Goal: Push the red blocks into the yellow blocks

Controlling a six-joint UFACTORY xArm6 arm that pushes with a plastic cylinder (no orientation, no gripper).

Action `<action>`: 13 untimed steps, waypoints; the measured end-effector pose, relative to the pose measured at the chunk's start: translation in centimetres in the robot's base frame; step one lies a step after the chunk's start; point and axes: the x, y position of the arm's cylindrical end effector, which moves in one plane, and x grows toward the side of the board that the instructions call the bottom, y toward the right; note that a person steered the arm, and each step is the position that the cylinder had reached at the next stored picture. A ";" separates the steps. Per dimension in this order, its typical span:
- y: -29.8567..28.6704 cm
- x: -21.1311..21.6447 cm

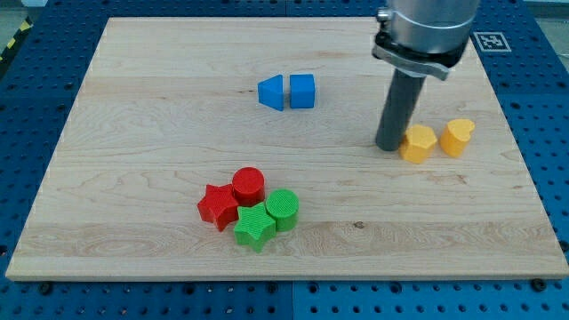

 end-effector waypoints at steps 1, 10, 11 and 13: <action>0.8 0.0; -26.4 5.7; -30.4 7.5; -27.8 14.4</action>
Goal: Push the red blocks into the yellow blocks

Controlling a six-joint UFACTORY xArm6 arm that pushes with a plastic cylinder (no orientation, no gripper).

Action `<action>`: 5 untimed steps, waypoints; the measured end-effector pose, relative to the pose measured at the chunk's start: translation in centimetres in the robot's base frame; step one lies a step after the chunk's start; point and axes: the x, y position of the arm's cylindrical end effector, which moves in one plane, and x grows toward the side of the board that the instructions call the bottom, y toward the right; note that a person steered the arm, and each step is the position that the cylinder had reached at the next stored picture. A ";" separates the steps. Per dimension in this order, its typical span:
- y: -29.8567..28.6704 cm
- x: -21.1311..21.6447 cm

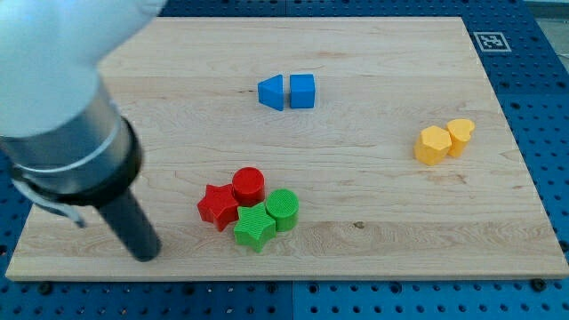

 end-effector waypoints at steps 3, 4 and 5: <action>12.7 -9.4; 13.7 -10.4; 11.2 -10.1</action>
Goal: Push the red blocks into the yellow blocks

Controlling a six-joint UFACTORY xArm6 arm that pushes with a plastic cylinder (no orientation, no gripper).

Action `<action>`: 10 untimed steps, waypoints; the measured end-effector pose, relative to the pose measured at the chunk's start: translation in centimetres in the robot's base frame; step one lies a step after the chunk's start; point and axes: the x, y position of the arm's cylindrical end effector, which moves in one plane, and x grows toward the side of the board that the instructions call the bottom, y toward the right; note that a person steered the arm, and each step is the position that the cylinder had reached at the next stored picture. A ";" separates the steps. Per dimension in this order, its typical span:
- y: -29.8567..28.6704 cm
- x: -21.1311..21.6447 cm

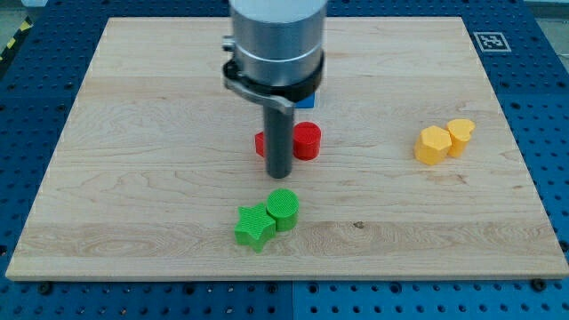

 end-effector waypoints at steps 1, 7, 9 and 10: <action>-5.1 0.4; 11.7 -2.7; 6.8 -0.7; 1.8 -0.6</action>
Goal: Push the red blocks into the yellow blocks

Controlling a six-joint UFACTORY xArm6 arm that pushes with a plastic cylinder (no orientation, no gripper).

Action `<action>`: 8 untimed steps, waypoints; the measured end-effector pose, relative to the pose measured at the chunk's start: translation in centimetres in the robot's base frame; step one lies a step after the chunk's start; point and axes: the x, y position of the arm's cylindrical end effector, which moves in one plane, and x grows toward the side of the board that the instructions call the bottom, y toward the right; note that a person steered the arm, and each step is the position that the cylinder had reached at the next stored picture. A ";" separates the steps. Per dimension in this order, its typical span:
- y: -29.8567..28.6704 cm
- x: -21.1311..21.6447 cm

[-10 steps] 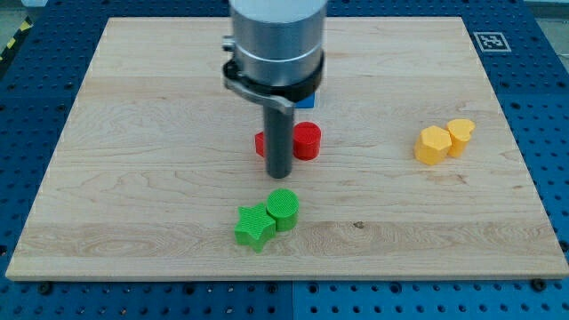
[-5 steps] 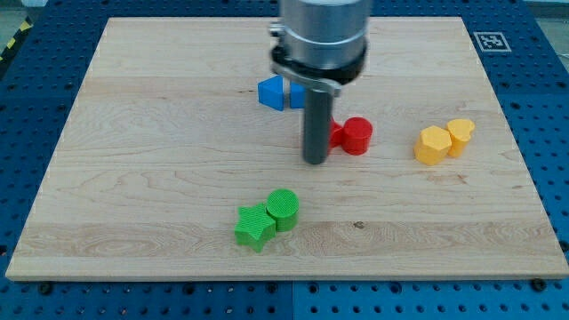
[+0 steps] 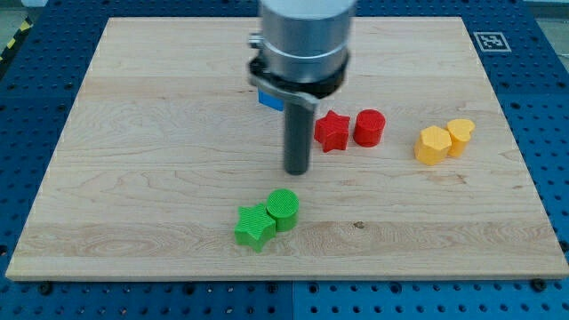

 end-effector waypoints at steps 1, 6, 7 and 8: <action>-2.5 -2.2; 11.7 -4.4; 8.8 -4.4; 7.4 -6.5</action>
